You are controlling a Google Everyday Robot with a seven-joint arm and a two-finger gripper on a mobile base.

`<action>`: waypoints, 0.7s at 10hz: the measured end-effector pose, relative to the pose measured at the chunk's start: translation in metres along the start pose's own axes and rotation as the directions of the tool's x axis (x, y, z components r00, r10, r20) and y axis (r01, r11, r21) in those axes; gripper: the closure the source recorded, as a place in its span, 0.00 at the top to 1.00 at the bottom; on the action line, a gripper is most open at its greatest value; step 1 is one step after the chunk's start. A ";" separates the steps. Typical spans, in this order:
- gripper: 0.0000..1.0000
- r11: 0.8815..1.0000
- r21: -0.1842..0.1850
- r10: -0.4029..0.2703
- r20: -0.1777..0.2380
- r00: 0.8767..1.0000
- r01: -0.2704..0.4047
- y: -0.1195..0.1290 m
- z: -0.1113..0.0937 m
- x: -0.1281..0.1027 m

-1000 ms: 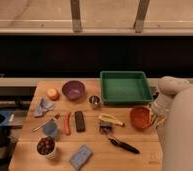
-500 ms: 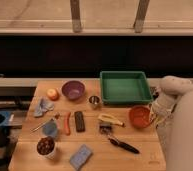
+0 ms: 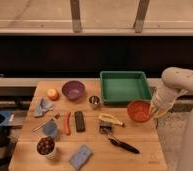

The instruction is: Stack bowls into tray

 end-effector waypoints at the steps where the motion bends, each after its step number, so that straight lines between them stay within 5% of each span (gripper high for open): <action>1: 0.00 1.000 -0.011 -0.017 0.021 1.000 0.018 0.007 -0.009 -0.003; 3: 0.00 0.998 -0.041 -0.050 0.069 0.996 0.053 0.025 -0.028 -0.017; 7: 0.00 0.981 -0.126 -0.137 0.088 0.987 0.148 0.090 -0.032 -0.039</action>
